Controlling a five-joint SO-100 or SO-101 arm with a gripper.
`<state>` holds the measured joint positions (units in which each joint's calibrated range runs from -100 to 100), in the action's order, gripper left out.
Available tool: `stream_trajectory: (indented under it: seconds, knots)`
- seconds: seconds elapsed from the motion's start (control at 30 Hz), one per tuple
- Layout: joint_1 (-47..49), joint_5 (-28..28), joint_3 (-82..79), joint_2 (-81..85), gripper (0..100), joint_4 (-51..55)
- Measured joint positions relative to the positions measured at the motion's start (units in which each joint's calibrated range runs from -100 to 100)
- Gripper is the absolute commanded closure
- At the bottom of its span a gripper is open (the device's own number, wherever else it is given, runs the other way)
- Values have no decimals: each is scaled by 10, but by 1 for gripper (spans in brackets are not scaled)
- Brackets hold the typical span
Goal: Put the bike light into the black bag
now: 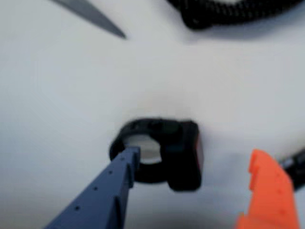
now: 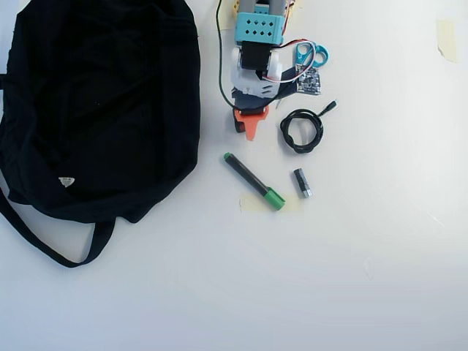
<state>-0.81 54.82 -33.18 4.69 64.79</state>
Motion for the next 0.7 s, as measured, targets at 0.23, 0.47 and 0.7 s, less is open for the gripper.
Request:
stream_trajectory:
  seconds: [0.23, 0.47, 0.7]
  knots:
    - [-4, 5, -1, -8, 70, -5]
    - [-6, 5, -1, -61, 70, -27]
    - [-7, 5, 0, -77, 71, -40]
